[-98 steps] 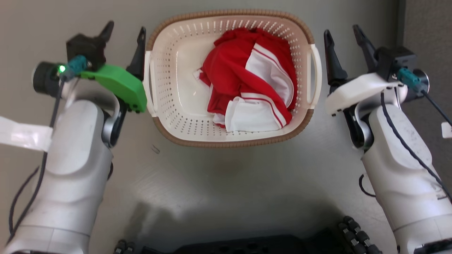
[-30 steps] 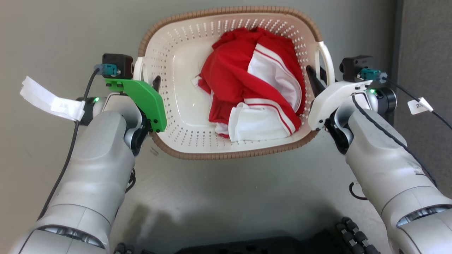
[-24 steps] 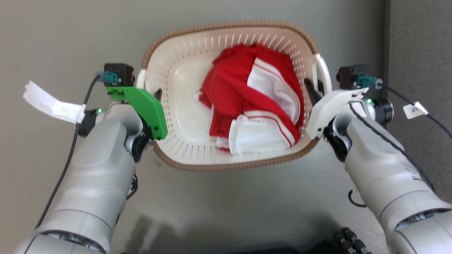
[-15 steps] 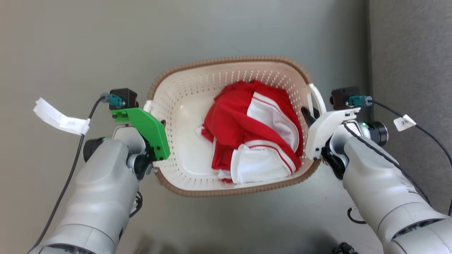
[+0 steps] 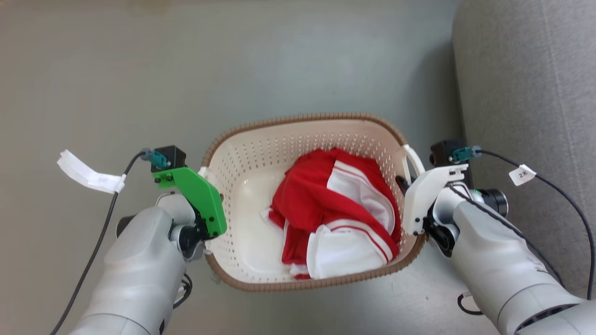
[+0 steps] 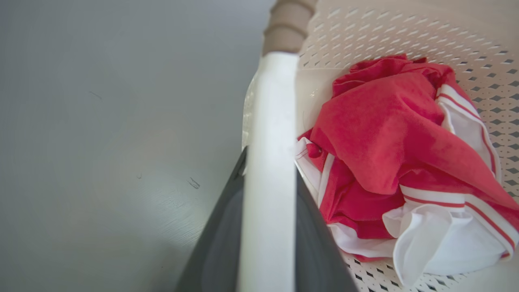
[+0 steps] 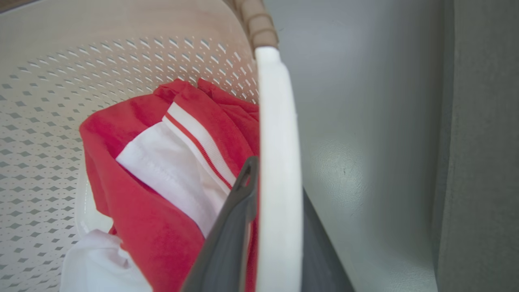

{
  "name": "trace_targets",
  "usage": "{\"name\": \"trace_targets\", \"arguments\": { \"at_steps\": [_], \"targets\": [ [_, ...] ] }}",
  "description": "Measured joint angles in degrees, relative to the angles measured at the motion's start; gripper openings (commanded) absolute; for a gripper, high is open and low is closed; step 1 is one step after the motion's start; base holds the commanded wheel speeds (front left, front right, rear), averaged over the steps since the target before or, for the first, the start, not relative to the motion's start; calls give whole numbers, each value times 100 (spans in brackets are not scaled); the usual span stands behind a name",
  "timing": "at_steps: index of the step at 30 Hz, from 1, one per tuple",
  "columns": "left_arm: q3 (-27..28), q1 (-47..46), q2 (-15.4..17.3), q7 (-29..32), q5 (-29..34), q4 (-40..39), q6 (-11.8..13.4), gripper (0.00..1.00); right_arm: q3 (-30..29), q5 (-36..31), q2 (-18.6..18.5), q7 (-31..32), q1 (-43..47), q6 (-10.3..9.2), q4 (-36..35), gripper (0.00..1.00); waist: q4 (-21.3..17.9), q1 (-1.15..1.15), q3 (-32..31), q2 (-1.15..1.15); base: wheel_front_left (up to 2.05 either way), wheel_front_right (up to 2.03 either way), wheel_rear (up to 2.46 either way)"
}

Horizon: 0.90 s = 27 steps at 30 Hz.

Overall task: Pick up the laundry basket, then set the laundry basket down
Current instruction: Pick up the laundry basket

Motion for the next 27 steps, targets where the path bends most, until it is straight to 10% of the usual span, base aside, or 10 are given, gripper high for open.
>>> {"name": "trace_targets", "arguments": {
  "at_steps": [27],
  "targets": [
    [-157,765,116,686,-430,155,24,0,900,1298,-26,1415,983,-22,-538,0,-136,0,-1664,0,0,0,0]
  ]
}}
